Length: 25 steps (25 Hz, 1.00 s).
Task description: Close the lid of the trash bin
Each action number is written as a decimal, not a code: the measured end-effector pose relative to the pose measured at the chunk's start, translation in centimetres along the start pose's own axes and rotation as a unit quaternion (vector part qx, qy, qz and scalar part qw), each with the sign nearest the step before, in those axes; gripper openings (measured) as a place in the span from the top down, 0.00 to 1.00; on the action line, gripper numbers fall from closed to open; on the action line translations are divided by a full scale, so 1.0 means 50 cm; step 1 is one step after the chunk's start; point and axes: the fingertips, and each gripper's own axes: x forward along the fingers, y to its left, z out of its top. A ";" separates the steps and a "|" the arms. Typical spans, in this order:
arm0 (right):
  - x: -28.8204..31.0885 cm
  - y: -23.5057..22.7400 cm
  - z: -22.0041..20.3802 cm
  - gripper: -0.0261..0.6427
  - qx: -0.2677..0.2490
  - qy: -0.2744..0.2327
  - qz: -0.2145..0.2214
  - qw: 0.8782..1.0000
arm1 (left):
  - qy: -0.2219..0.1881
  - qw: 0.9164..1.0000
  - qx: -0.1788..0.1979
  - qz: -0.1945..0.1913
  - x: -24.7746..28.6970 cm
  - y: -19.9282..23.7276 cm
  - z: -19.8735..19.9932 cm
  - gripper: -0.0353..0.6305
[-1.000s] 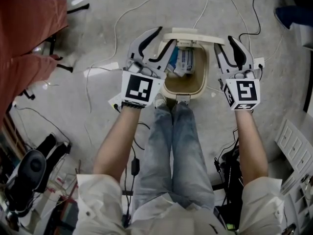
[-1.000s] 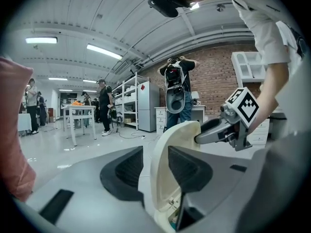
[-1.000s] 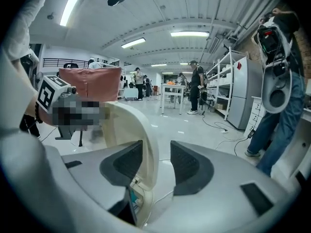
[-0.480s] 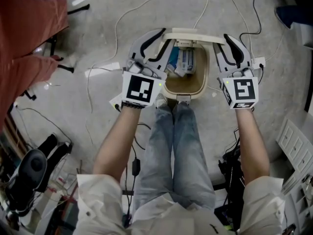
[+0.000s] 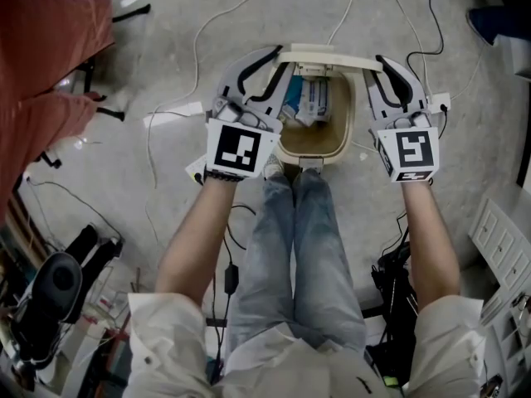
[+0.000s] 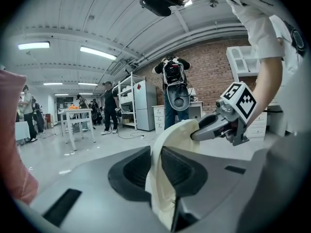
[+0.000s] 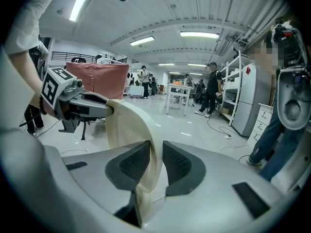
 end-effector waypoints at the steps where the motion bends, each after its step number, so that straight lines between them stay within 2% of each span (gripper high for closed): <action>1: 0.001 0.000 0.000 0.81 0.001 0.000 0.000 1.000 | 0.000 1.000 0.001 -0.001 0.001 0.001 0.000 0.82; 25: -0.023 0.015 -0.010 0.82 0.007 0.009 0.013 1.000 | 0.017 0.999 0.026 -0.033 -0.020 -0.023 -0.004 0.83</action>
